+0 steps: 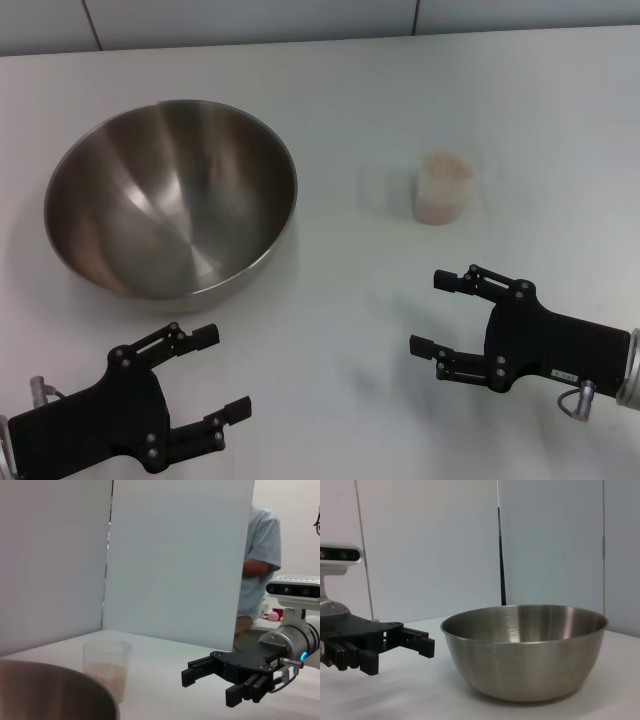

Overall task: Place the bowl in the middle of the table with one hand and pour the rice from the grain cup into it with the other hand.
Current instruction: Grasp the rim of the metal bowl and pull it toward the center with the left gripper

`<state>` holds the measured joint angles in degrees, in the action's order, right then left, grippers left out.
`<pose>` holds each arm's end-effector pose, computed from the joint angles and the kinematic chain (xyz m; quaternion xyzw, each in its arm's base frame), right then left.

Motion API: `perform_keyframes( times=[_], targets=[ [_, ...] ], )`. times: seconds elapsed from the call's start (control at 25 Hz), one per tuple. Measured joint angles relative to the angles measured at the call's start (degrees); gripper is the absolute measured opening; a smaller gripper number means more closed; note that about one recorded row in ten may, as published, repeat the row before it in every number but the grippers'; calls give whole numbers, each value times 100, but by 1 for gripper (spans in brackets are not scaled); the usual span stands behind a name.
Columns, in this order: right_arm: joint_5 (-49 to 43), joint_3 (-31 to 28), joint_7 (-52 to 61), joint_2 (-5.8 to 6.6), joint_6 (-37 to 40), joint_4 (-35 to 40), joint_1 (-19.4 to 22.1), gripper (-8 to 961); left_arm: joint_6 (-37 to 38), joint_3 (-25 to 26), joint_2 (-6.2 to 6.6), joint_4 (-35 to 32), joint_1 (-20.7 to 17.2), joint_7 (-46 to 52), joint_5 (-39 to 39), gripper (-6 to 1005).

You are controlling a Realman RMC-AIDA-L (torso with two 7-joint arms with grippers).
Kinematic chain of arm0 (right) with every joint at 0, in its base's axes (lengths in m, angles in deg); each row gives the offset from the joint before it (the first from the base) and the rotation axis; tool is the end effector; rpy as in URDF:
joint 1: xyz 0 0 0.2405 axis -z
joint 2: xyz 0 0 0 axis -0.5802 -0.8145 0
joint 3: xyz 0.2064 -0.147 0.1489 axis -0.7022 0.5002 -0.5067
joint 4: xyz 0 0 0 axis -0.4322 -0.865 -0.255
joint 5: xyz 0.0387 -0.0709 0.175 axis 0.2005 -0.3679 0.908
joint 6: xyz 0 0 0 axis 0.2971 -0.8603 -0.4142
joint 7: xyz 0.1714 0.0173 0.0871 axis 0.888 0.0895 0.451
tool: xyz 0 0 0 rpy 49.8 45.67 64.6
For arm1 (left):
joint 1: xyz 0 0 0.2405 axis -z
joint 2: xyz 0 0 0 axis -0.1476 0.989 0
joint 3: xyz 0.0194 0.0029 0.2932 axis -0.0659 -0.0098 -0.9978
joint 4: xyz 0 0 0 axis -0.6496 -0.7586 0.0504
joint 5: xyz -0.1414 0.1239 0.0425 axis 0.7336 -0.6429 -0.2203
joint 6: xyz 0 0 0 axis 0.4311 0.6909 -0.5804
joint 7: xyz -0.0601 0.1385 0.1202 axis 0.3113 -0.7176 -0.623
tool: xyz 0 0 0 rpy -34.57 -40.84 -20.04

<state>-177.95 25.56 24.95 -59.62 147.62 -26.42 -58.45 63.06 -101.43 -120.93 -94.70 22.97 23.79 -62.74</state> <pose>0.3081 0.2649 -0.1039 -0.9255 0.1209 0.2931 0.2071 -0.3043 0.2177 -0.0914 -0.9212 -0.1210 -0.3379 0.1504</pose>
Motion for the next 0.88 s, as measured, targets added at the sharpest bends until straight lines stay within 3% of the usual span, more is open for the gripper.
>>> perform_keyframes(
  times=[0.28,0.48,0.52,0.6,0.64,0.68,0.8,0.84,0.88],
  targets=[
    [0,0,-8,0,-27,-4,6,818,20,68,-6,0,12,0,11,796],
    [4,0,-15,0,-33,-9,5,818,561,638,-7,-5,14,-3,15,793],
    [18,0,-15,0,-16,-9,5,818,871,1243,-16,-36,43,34,23,793],
    [23,0,-16,0,-6,-9,4,818,946,1545,-22,-46,70,90,23,792],
    [34,0,-22,0,5,-14,5,818,948,2188,-33,-60,166,260,24,792],
    [34,0,-22,0,5,-14,5,818,948,2188,-33,-60,166,260,24,791],
    [40,-11,-32,0,7,-55,5,819,632,2985,-38,-63,367,377,23,790],
    [42,-33,-79,1,9,-77,6,819,303,3474,-54,-79,530,435,23,789],
    [42,-33,-79,1,9,-77,6,819,303,3474,-54,-79,530,435,23,789]
  ],
)
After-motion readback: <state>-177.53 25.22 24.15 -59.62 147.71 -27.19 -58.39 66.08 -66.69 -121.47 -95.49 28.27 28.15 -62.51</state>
